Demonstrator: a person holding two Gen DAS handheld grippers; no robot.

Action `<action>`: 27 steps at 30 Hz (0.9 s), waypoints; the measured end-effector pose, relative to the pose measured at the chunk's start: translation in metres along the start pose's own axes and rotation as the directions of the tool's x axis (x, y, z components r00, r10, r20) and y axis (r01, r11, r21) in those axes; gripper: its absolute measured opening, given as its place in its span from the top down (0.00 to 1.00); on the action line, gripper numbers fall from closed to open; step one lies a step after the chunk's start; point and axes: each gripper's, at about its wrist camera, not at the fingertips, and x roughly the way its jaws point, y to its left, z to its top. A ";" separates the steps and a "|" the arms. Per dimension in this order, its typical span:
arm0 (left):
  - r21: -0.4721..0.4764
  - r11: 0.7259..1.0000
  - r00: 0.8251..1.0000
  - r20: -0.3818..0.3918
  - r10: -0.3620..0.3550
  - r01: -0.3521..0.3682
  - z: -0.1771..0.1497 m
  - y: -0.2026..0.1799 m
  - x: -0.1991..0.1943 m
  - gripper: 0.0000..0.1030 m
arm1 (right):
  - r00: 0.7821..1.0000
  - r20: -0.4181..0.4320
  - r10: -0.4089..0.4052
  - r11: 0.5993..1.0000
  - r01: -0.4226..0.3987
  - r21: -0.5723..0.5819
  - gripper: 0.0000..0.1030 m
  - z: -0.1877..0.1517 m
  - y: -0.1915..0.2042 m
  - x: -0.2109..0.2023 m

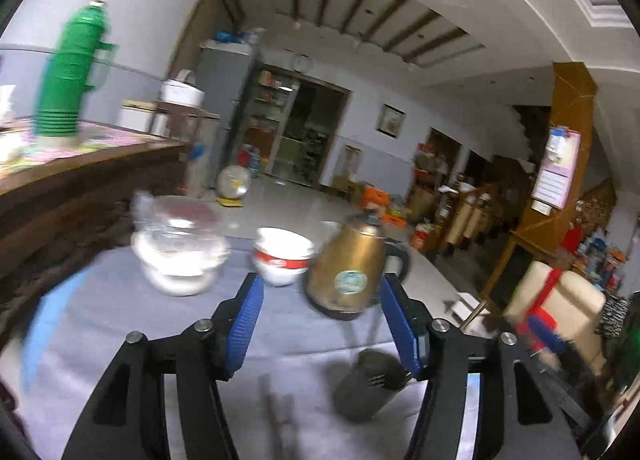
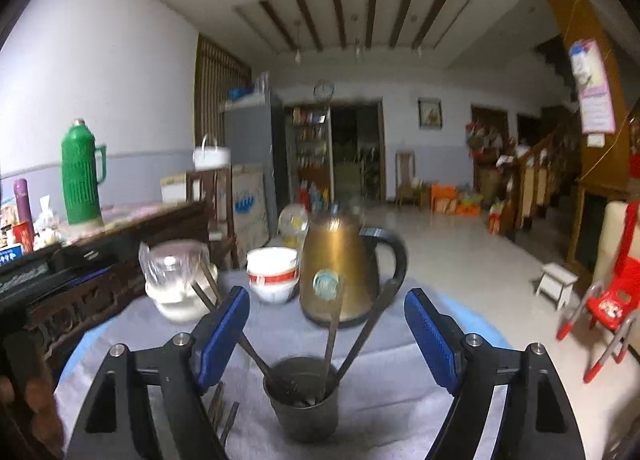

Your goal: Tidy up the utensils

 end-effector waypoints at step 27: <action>-0.040 0.967 0.939 -0.256 0.232 -0.250 -0.122 0.109 -0.112 0.35 | 0.885 -0.418 0.207 0.977 -0.208 0.043 0.19 -0.123 0.085 -0.032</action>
